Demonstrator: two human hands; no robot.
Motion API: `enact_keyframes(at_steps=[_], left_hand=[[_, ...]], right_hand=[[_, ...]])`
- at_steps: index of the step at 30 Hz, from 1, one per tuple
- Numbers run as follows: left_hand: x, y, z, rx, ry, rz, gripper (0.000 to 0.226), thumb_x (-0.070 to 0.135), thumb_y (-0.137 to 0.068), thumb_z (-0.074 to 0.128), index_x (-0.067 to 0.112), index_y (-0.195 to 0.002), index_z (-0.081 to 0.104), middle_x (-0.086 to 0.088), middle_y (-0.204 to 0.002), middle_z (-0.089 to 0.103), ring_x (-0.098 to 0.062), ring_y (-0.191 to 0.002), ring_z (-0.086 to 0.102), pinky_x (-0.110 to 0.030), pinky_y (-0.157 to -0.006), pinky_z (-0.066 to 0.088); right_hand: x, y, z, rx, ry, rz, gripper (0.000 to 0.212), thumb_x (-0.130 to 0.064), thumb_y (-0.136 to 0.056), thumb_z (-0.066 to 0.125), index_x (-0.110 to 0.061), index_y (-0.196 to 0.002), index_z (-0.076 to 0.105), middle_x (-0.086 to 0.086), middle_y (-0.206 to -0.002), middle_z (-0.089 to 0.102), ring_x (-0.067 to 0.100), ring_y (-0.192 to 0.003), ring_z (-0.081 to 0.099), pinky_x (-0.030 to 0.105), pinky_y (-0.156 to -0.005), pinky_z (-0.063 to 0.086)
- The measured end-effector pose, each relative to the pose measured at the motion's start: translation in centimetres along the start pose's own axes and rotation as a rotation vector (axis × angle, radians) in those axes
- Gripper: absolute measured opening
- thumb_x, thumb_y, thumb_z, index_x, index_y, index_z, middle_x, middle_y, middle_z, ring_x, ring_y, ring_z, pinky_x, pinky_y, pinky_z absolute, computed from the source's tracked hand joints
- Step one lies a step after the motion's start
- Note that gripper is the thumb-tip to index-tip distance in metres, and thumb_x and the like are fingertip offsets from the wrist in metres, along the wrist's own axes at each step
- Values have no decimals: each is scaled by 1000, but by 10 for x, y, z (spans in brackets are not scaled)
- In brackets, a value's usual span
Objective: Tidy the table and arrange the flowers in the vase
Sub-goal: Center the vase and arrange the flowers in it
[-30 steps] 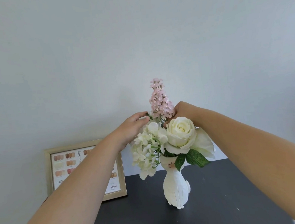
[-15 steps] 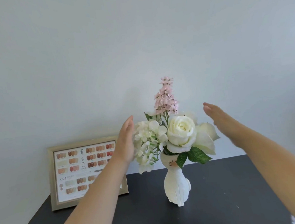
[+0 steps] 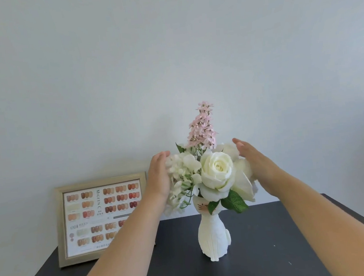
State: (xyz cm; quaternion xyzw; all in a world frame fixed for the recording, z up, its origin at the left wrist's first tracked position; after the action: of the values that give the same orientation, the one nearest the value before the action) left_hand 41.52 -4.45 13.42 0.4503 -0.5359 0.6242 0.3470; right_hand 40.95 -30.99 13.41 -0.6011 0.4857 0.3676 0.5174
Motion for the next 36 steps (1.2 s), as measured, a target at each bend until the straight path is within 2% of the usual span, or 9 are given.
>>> enact_keyframes(at_steps=[4, 7, 12, 17, 22, 25, 27, 30, 36], left_hand=[[-9, 10, -14, -27, 45, 28, 57, 59, -96, 29, 31, -140, 50, 8, -144, 50, -14, -134, 44, -47, -115, 32], [0, 20, 12, -123, -32, 95, 67, 63, -92, 29, 28, -148, 41, 8, -152, 40, -7, -136, 37, -38, -116, 28], [16, 20, 30, -157, -61, 133, 61, 59, -93, 27, 33, -147, 41, 10, -151, 37, -9, -140, 33, -41, -117, 27], [-8, 28, -6, -71, 203, 4, 44, 65, -95, 36, 51, -135, 48, 17, -151, 41, -8, -140, 37, -45, -117, 27], [-28, 72, -12, -134, 209, 25, 72, 83, -68, 57, 59, -135, 42, 25, -142, 49, -3, -133, 46, -47, -114, 34], [-23, 91, -6, -144, 100, 129, 82, 70, -61, 77, 64, -133, 36, 36, -132, 49, 7, -118, 55, -27, -94, 51], [-18, 95, -6, -128, 42, 200, 90, 50, -65, 86, 65, -135, 31, 43, -130, 44, 12, -118, 52, -10, -82, 50], [-10, 86, -6, -114, -63, 261, 90, 27, -72, 87, 63, -135, 33, 47, -127, 40, 10, -123, 49, -13, -87, 50], [23, 67, -3, -27, -337, 441, 61, 31, -82, 78, 61, -124, 44, 35, -123, 46, 12, -119, 44, -15, -92, 39]], right_hand=[[8, 9, -13, 54, -51, 11, 48, -64, -93, 35, -49, -138, 42, -17, -140, 43, 14, -124, 46, 38, -98, 40], [2, 15, 15, -33, -42, -22, 28, -60, -95, 34, -61, -116, 52, -30, -121, 57, -1, -102, 60, 24, -78, 50], [-2, 13, 27, -53, -93, -38, 58, -71, -84, 40, -52, -139, 38, -16, -143, 45, 11, -129, 46, 40, -106, 38], [16, 37, -4, 94, -169, -7, 32, -71, -82, 36, -70, -114, 43, -14, -141, 44, 6, -115, 50, 41, -102, 36], [37, 74, 3, 193, -135, -68, 47, -72, -80, 39, -64, -126, 38, -17, -143, 40, 7, -129, 41, 39, -106, 30], [-9, 97, 2, 362, 222, -362, 53, -66, -78, 47, -63, -130, 36, -24, -146, 33, 1, -135, 24, 38, -108, 23], [-45, 104, 23, 329, 541, -512, 69, -68, -73, 54, -55, -137, 32, -24, -147, 32, 3, -136, 21, 38, -108, 15], [-66, 96, 54, 200, 870, -537, 87, -74, -61, 60, -53, -139, 27, -22, -141, 37, 11, -135, 21, 38, -108, 8], [-68, 88, 61, 180, 937, -588, 44, -37, -66, 69, -44, -105, 50, -23, -98, 59, 11, -111, 44, 32, -93, 10]])
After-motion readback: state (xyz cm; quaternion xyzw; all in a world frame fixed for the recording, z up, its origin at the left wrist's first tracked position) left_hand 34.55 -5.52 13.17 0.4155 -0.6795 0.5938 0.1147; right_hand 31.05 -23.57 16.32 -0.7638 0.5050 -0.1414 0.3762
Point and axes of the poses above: each hand's wrist, its own y-axis away from the middle knuckle, its own z-axis out of the palm, x = y × z, the point moved 10 cm from there along -y, towards the middle knuckle
